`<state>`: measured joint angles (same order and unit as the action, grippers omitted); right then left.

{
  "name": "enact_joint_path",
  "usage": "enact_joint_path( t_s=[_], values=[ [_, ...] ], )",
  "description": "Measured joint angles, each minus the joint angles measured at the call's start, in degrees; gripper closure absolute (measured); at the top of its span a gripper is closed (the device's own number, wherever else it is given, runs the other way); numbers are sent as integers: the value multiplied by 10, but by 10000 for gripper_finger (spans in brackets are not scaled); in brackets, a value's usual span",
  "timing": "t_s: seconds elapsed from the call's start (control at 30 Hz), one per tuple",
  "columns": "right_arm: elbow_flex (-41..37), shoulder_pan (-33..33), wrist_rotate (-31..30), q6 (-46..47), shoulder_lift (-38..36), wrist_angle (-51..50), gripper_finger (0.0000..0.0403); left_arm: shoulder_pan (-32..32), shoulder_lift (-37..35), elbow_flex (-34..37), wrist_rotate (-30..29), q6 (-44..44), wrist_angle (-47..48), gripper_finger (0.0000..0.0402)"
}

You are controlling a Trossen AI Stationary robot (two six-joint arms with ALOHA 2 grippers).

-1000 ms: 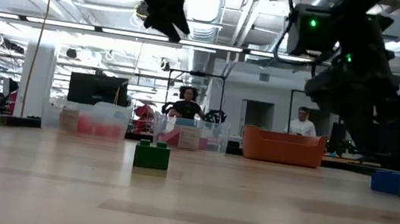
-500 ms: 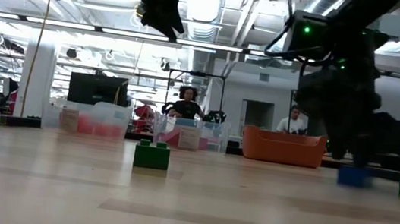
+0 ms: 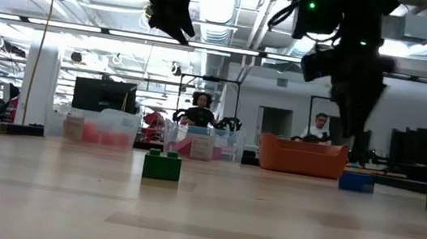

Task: Sort blocks
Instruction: Put the blue game piece into the orange bin

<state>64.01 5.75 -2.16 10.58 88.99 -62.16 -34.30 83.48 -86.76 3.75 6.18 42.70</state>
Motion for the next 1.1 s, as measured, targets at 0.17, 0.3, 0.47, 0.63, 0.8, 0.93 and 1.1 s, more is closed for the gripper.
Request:
enact_joint_path(
  t_s=[0.17,0.3,0.47,0.63,0.8,0.93,1.1],
  values=[
    [-19,13,-20,-235,3,23,126,0,0,0,0,-15,5,152],
    [-50,24,-16,-354,3,22,127,0,0,0,0,-31,13,152],
    [-89,23,-12,-428,4,53,130,0,0,0,0,-43,34,152],
    [-112,24,-24,-445,4,103,137,0,0,0,0,-43,43,152],
    [-133,27,-7,-450,3,137,142,0,0,0,0,-43,44,152],
    [-154,28,0,-452,3,147,149,0,0,0,0,-43,44,152],
    [-175,32,7,-451,3,167,173,0,0,0,0,-43,44,152]
  ],
)
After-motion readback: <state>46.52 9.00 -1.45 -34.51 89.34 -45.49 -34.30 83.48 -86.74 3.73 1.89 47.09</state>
